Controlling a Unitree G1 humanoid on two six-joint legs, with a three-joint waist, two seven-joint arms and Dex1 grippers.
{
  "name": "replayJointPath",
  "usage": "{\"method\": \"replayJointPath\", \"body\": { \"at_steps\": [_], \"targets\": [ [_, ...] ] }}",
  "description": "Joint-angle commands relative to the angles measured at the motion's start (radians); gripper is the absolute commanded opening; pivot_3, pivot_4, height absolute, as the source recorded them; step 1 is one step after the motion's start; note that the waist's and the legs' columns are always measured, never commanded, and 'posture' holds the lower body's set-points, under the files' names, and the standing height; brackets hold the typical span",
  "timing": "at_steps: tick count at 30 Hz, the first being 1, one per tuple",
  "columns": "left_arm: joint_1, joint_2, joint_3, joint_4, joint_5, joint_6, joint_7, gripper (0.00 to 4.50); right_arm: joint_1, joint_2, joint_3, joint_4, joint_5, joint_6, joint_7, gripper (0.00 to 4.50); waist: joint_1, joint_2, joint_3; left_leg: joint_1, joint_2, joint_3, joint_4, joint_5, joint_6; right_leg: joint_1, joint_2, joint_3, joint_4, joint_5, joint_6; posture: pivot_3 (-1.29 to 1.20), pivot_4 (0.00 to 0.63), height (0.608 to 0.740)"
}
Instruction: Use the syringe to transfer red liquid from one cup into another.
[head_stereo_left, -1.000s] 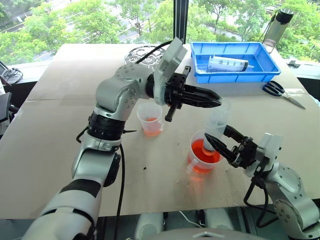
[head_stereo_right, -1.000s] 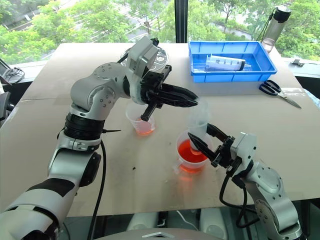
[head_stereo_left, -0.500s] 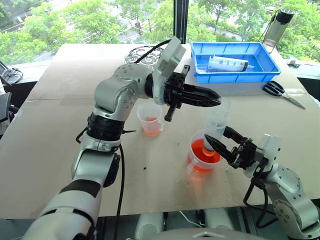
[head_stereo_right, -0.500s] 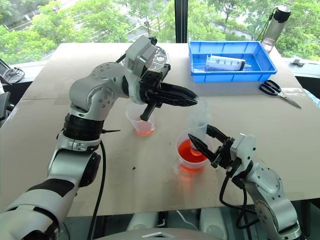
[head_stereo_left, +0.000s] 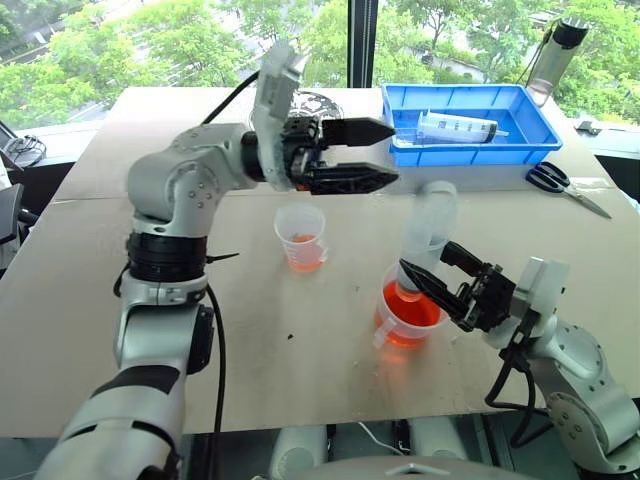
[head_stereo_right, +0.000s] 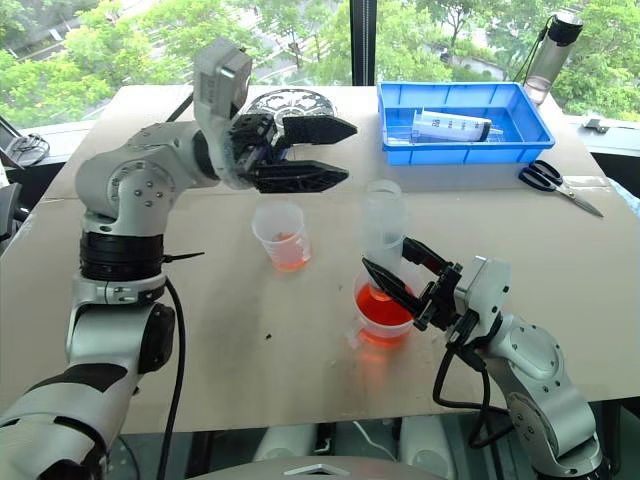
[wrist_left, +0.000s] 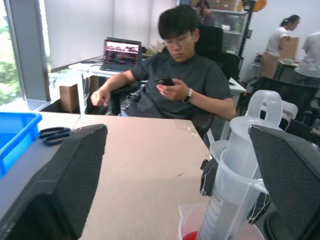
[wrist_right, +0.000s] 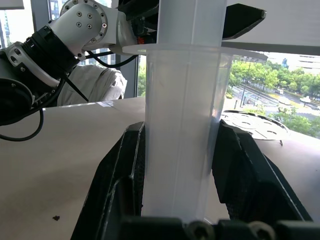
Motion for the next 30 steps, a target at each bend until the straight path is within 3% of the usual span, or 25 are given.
{"method": "replayJointPath", "body": {
  "at_steps": [1, 9, 11, 18, 30],
  "targets": [
    [0.025, 0.009, 0.044, -0.066, -0.043, 0.031, 0.051, 4.5, -0.025, -0.002, -0.019, -0.05, 0.02, 0.007, -0.008, 1.46, -0.001, 0.0, 0.0, 0.0, 0.0, 0.0, 0.0, 0.0, 0.0, 0.0, 0.0, 0.0, 0.0, 0.0, 0.0, 0.0, 0.15, 0.74],
    [0.068, 0.004, 0.08, -0.083, -0.086, 0.074, 0.131, 4.5, -0.03, -0.002, -0.05, -0.082, 0.072, 0.061, -0.041, 1.46, 0.0, 0.0, 0.0, 0.0, 0.0, 0.0, 0.0, 0.0, 0.0, 0.0, 0.0, 0.0, 0.001, 0.0, 0.0, 0.0, 0.15, 0.74],
    [0.082, 0.016, 0.075, -0.096, -0.089, 0.077, 0.128, 4.5, -0.034, -0.027, -0.04, -0.078, 0.025, 0.068, -0.033, 1.46, -0.001, 0.0, 0.0, 0.0, 0.0, 0.0, 0.0, 0.0, 0.0, 0.0, 0.0, 0.0, 0.001, 0.0, 0.0, 0.0, 0.15, 0.74],
    [0.208, 0.109, 0.016, -0.223, -0.133, 0.11, 0.014, 4.5, -0.048, -0.013, -0.028, -0.086, 0.029, 0.088, -0.053, 1.46, -0.006, 0.0, 0.0, 0.001, 0.0, 0.0, -0.002, 0.0, 0.0, 0.0, 0.0, 0.0, 0.001, 0.0, 0.0, 0.0, 0.15, 0.74],
    [0.221, 0.021, -0.074, -0.291, -0.115, 0.06, 0.024, 4.5, -0.054, -0.012, -0.019, -0.087, 0.008, 0.092, -0.05, 1.46, -0.001, 0.0, 0.0, 0.001, 0.0, 0.0, -0.001, 0.0, 0.0, 0.0, 0.0, 0.0, 0.001, 0.0, 0.0, 0.0, 0.15, 0.74]
  ]
}}
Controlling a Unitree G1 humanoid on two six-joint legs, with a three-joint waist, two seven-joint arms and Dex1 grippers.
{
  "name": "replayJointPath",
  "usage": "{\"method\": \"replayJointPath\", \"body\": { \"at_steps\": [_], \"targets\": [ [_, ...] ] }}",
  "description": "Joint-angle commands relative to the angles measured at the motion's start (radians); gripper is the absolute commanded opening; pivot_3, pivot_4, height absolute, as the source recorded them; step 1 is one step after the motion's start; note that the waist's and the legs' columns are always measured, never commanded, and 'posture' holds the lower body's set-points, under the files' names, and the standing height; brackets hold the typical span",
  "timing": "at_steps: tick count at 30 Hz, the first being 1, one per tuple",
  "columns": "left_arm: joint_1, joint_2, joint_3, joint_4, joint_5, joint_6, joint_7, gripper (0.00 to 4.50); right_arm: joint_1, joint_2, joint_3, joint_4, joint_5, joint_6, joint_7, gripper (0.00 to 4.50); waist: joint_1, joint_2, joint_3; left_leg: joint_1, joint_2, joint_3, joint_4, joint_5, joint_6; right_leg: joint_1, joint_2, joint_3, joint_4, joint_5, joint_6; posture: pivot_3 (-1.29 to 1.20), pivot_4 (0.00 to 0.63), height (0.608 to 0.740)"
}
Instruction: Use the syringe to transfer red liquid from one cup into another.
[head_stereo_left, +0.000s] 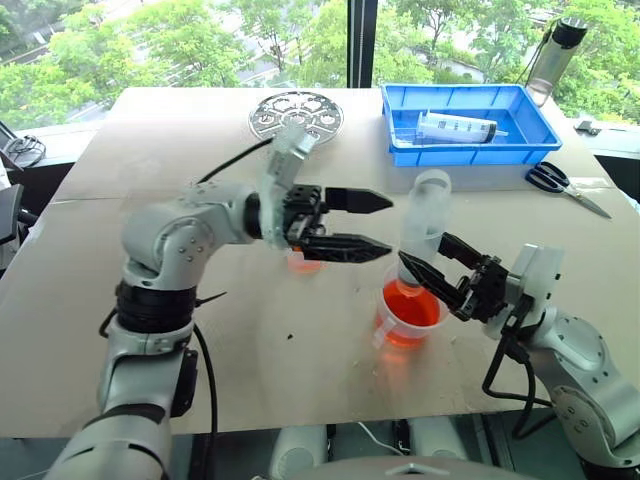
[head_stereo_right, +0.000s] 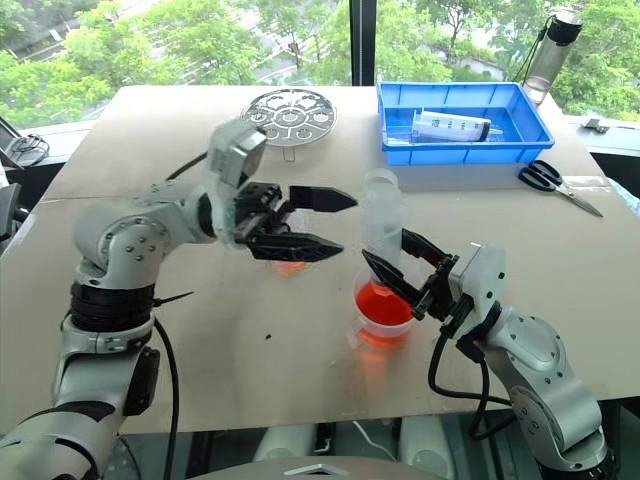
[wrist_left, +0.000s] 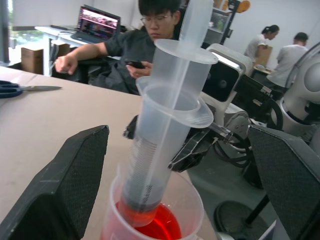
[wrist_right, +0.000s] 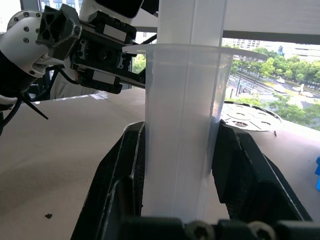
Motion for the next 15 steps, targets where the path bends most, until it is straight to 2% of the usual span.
{"method": "replayJointPath", "body": {
  "at_steps": [1, 15],
  "targets": [
    [0.0, -0.012, -0.027, -0.039, 0.013, -0.05, -0.008, 4.5, -0.008, 0.002, -0.003, -0.049, -0.003, -0.014, 0.0, 1.46, -0.001, 0.0, 0.0, 0.0, 0.0, 0.0, 0.0, 0.0, 0.0, 0.0, 0.0, 0.0, 0.0, 0.0, 0.0, 0.0, 0.15, 0.74],
    [0.012, -0.083, -0.089, -0.017, 0.081, -0.131, 0.03, 4.5, -0.02, 0.01, -0.001, -0.055, -0.002, -0.01, -0.003, 1.46, 0.0, 0.0, 0.0, 0.0, 0.0, 0.0, 0.0, 0.0, 0.0, 0.0, 0.0, 0.0, 0.0, 0.0, 0.0, 0.0, 0.15, 0.74]
  ]
}}
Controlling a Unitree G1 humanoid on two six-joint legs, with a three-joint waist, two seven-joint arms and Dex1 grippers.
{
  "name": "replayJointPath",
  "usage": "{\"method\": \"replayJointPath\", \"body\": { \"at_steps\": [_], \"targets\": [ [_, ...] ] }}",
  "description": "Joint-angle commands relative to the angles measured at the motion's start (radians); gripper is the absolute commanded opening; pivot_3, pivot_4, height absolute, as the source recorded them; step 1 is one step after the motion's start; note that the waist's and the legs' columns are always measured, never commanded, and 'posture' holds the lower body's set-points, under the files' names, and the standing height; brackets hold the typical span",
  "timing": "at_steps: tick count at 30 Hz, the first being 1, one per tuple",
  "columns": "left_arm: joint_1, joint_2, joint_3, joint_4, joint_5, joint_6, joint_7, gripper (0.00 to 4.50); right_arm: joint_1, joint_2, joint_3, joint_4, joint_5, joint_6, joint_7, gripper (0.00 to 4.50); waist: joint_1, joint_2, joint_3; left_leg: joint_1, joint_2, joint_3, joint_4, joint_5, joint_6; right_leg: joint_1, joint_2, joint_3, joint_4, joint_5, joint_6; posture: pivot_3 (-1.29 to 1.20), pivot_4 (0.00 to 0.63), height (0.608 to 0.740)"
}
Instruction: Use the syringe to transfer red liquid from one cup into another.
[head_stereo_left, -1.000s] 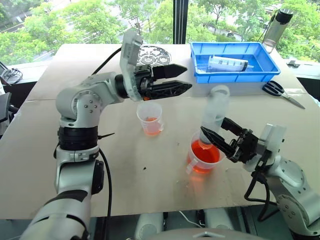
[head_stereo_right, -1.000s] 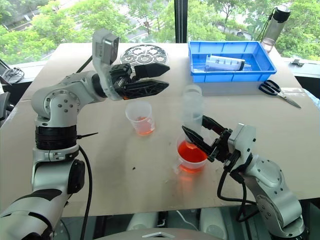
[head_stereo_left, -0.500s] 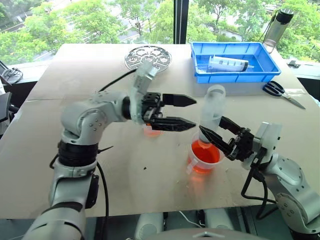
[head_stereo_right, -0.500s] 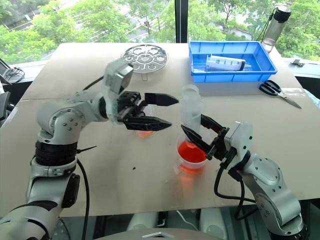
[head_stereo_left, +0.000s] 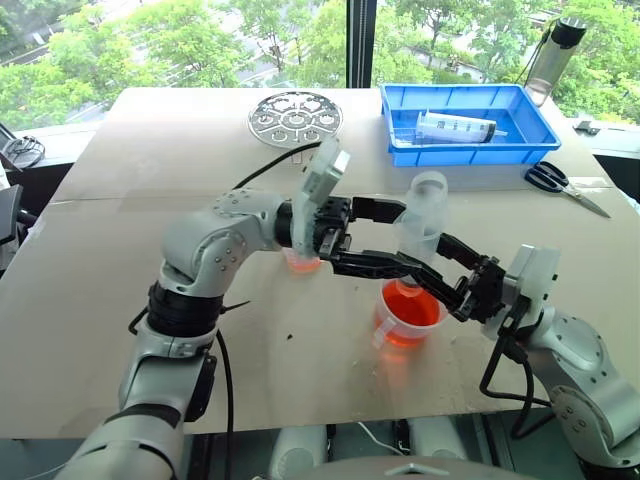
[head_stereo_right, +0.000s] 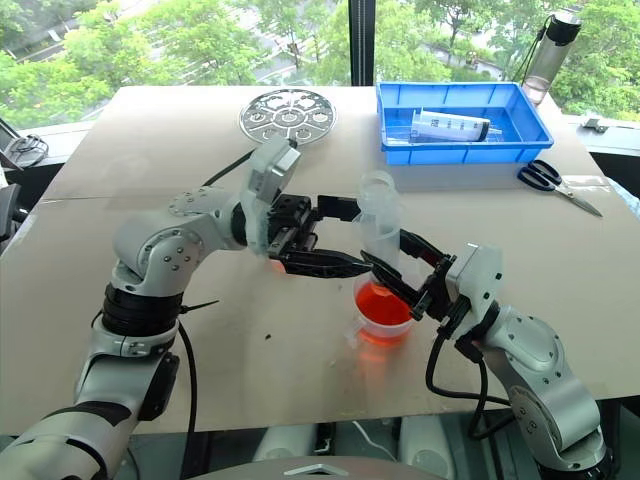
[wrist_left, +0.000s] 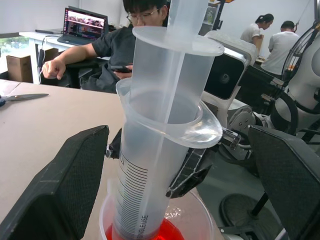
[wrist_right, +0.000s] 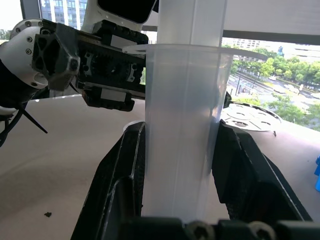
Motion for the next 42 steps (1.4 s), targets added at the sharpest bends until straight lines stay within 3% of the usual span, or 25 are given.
{"method": "replayJointPath", "body": {
  "at_steps": [1, 2, 5, 9, 10, 17, 23, 30, 42],
  "targets": [
    [0.004, -0.009, 0.008, -0.008, 0.002, -0.026, 0.008, 4.5, -0.014, 0.005, -0.008, -0.055, 0.012, -0.01, -0.005, 1.46, 0.0, 0.0, 0.0, 0.0, 0.0, 0.0, 0.0, 0.0, 0.0, 0.0, 0.0, 0.0, 0.0, 0.0, 0.0, 0.0, 0.15, 0.74],
    [0.006, -0.012, 0.007, -0.005, 0.004, -0.028, 0.011, 4.5, -0.015, 0.005, -0.007, -0.056, 0.011, -0.01, -0.005, 1.46, 0.0, 0.0, 0.0, 0.0, 0.0, 0.0, 0.0, 0.0, 0.0, 0.0, 0.0, 0.0, 0.0, 0.0, 0.0, 0.0, 0.15, 0.74],
    [0.007, -0.019, 0.007, 0.003, 0.011, -0.031, 0.022, 3.69, -0.015, 0.007, -0.007, -0.057, 0.01, -0.01, -0.004, 1.46, 0.0, 0.0, 0.0, 0.0, 0.0, 0.0, 0.0, 0.0, 0.0, 0.0, 0.0, 0.0, 0.0, 0.0, 0.0, 0.0, 0.15, 0.74],
    [0.01, -0.023, 0.001, 0.007, 0.02, -0.043, 0.023, 1.9, -0.014, 0.008, -0.006, -0.058, 0.007, -0.012, -0.003, 1.42, 0.0, 0.0, 0.0, 0.0, 0.0, 0.0, 0.0, 0.0, 0.0, 0.0, 0.0, 0.0, 0.0, 0.0, 0.0, 0.0, 0.15, 0.74],
    [0.011, -0.023, -0.001, 0.006, 0.02, -0.046, 0.023, 1.76, -0.013, 0.008, -0.006, -0.058, 0.007, -0.013, -0.002, 1.32, 0.0, 0.0, 0.0, 0.0, 0.0, 0.0, 0.0, 0.0, 0.0, 0.0, 0.0, 0.0, 0.0, 0.0, 0.0, 0.0, 0.15, 0.74],
    [0.02, -0.034, -0.003, 0.007, 0.024, -0.061, 0.024, 1.69, -0.017, -0.005, 0.001, -0.054, -0.021, -0.003, -0.004, 1.26, 0.0, 0.0, 0.0, 0.0, 0.0, 0.0, 0.0, 0.0, 0.0, 0.0, 0.0, 0.0, 0.0, 0.0, 0.0, 0.0, 0.15, 0.74],
    [0.018, -0.028, 0.006, 0.002, 0.03, -0.079, 0.01, 1.67, -0.016, -0.047, -0.023, -0.066, 0.062, 0.085, 0.003, 1.26, 0.0, 0.0, 0.0, 0.0, 0.0, 0.0, 0.0, 0.0, 0.0, 0.0, 0.0, 0.0, 0.0, 0.0, 0.0, 0.0, 0.15, 0.74],
    [0.001, -0.042, 0.014, -0.01, 0.025, -0.085, 0.023, 1.66, -0.016, -0.062, -0.023, -0.06, 0.046, 0.087, 0.004, 4.42, 0.0, 0.0, 0.0, 0.0, 0.0, 0.0, 0.0, 0.0, 0.001, 0.0, 0.0, 0.0, 0.0, 0.0, 0.0, 0.0, 0.15, 0.74],
    [-0.016, -0.036, 0.02, -0.003, 0.037, -0.11, 0.023, 1.66, 0.0, -0.081, -0.045, -0.054, -0.062, 0.051, 0.002, 4.5, 0.0, 0.0, 0.0, 0.0, 0.0, 0.0, 0.0, 0.0, 0.0, 0.0, 0.0, 0.0, 0.0, 0.0, 0.0, 0.0, 0.15, 0.74]
  ]
}}
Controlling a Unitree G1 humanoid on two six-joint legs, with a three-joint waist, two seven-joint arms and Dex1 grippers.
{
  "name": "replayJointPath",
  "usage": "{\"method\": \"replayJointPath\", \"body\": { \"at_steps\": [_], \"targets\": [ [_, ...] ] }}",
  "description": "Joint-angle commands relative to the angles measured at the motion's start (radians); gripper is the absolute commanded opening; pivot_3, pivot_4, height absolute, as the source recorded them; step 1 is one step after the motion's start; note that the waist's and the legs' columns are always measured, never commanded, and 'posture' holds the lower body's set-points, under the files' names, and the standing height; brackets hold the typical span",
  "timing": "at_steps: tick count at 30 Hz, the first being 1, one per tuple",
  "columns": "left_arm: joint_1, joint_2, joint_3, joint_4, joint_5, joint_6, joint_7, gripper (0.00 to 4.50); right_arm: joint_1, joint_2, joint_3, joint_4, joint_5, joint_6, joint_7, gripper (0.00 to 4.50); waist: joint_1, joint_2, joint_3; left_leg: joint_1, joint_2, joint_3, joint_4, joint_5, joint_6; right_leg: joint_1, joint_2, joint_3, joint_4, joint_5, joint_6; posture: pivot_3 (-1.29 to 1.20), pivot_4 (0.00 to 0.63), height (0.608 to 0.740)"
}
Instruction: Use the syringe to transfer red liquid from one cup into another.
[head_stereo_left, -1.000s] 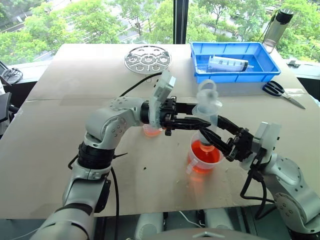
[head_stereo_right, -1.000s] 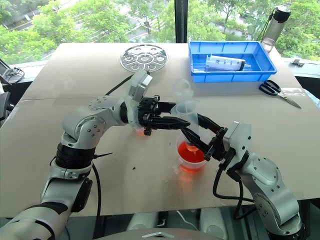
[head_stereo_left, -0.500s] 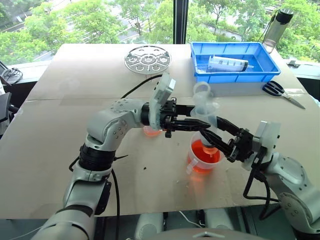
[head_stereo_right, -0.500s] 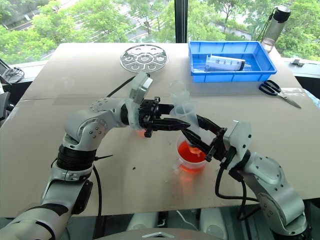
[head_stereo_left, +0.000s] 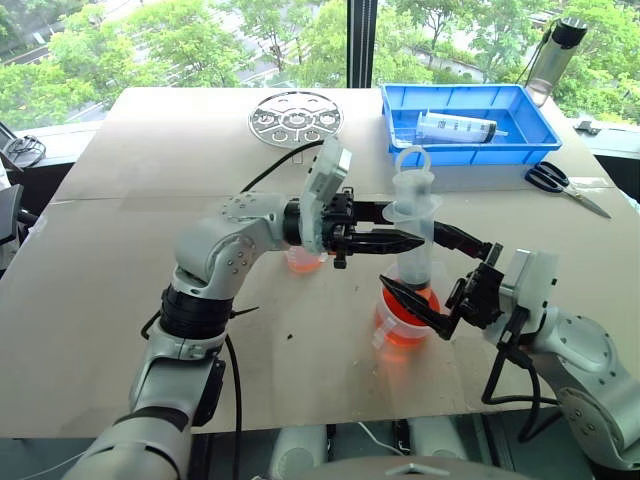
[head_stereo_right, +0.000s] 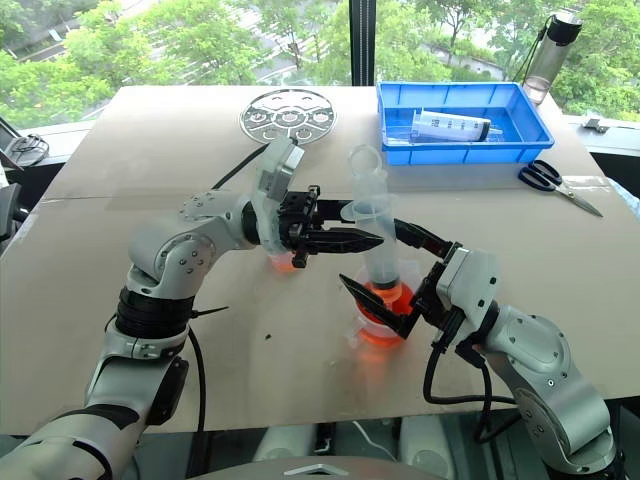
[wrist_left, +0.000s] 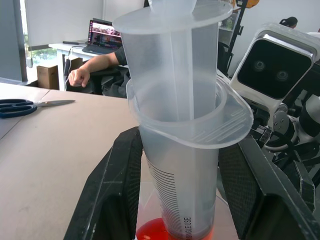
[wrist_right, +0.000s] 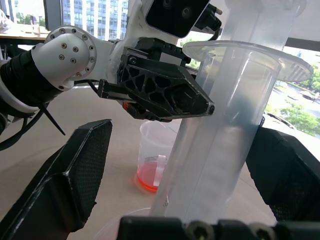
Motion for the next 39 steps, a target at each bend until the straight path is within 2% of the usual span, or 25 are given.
{"method": "replayJointPath", "body": {
  "at_steps": [1, 11, 20, 24, 26, 28, 29, 32, 36, 39],
  "targets": [
    [-0.028, -0.002, 0.018, -0.034, -0.014, -0.027, -0.013, 1.66, 0.02, -0.036, -0.049, 0.006, -0.05, 0.01, -0.02, 4.5, 0.0, 0.0, 0.0, 0.0, 0.0, 0.0, 0.0, 0.0, 0.0, 0.0, 0.0, 0.0, 0.0, 0.0, 0.0, 0.0, 0.15, 0.74],
    [-0.035, -0.004, 0.027, -0.031, -0.014, -0.036, -0.006, 1.66, 0.054, -0.068, -0.092, -0.025, -0.053, 0.063, -0.051, 4.5, -0.001, 0.0, 0.0, 0.0, 0.0, 0.0, 0.0, 0.0, 0.0, 0.0, 0.0, 0.0, 0.0, 0.0, 0.0, 0.0, 0.15, 0.74],
    [-0.046, -0.003, 0.035, -0.018, -0.016, -0.044, -0.002, 1.66, 0.02, -0.059, -0.172, -0.062, 0.066, 0.101, -0.067, 4.5, 0.0, 0.0, 0.0, 0.0, 0.0, 0.0, 0.0, 0.0, 0.0, 0.0, 0.0, 0.0, 0.0, 0.0, 0.0, 0.0, 0.15, 0.74],
    [-0.052, -0.002, 0.055, -0.019, -0.038, -0.024, 0.014, 1.66, 0.037, -0.08, -0.212, -0.109, 0.042, 0.148, -0.121, 4.5, 0.0, 0.0, 0.0, 0.0, 0.0, 0.0, 0.0, 0.0, 0.0, 0.0, 0.0, 0.0, -0.001, 0.0, 0.0, 0.0, 0.15, 0.74],
    [-0.051, 0.003, 0.062, -0.021, -0.044, -0.018, 0.015, 1.66, 0.054, -0.16, -0.217, -0.181, -0.044, 0.244, -0.163, 4.5, 0.001, 0.0, 0.0, 0.0, 0.0, 0.0, 0.0, 0.0, 0.0, 0.0, 0.0, 0.0, 0.0, 0.0, 0.0, 0.0, 0.15, 0.74],
    [-0.051, 0.005, 0.074, -0.021, -0.055, -0.004, 0.026, 1.66, 0.065, -0.185, -0.254, -0.215, 0.048, 0.304, -0.165, 4.5, 0.001, 0.0, 0.0, 0.0, 0.0, 0.0, 0.0, 0.0, 0.0, 0.0, 0.0, 0.0, -0.001, 0.0, 0.0, 0.0, 0.15, 0.74],
    [-0.052, 0.005, 0.079, -0.019, -0.06, 0.004, 0.031, 1.66, 0.068, -0.181, -0.288, -0.208, 0.174, 0.311, -0.146, 4.5, 0.001, 0.0, 0.0, 0.0, 0.0, 0.0, 0.0, 0.0, 0.0, 0.0, 0.0, 0.0, -0.001, 0.0, 0.0, 0.0, 0.15, 0.74],
    [-0.055, 0.004, 0.082, -0.02, -0.065, 0.014, 0.035, 1.66, 0.058, -0.177, -0.354, -0.201, 0.281, 0.33, -0.163, 4.5, 0.0, -0.001, 0.001, 0.0, 0.0, 0.0, 0.0, 0.0, 0.0, 0.0, 0.0, 0.0, -0.001, 0.0, 0.0, 0.0, 0.15, 0.74],
    [-0.067, -0.013, 0.106, -0.01, -0.103, 0.059, 0.074, 1.66, 0.041, -0.203, -0.365, -0.196, 0.307, 0.343, -0.171, 4.5, 0.0, -0.001, 0.001, 0.0, 0.0, 0.0, 0.0, -0.001, 0.002, 0.0, 0.0, 0.0, -0.001, 0.0, 0.0, 0.0, 0.15, 0.74],
    [-0.069, -0.015, 0.128, -0.011, -0.126, 0.082, 0.101, 1.66, 0.011, -0.207, -0.345, -0.18, 0.243, 0.336, -0.206, 4.5, 0.0, -0.001, 0.001, 0.0, 0.0, 0.0, 0.0, -0.001, 0.002, 0.0, 0.0, 0.0, -0.001, 0.0, 0.0, 0.0, 0.15, 0.74]
  ]
}}
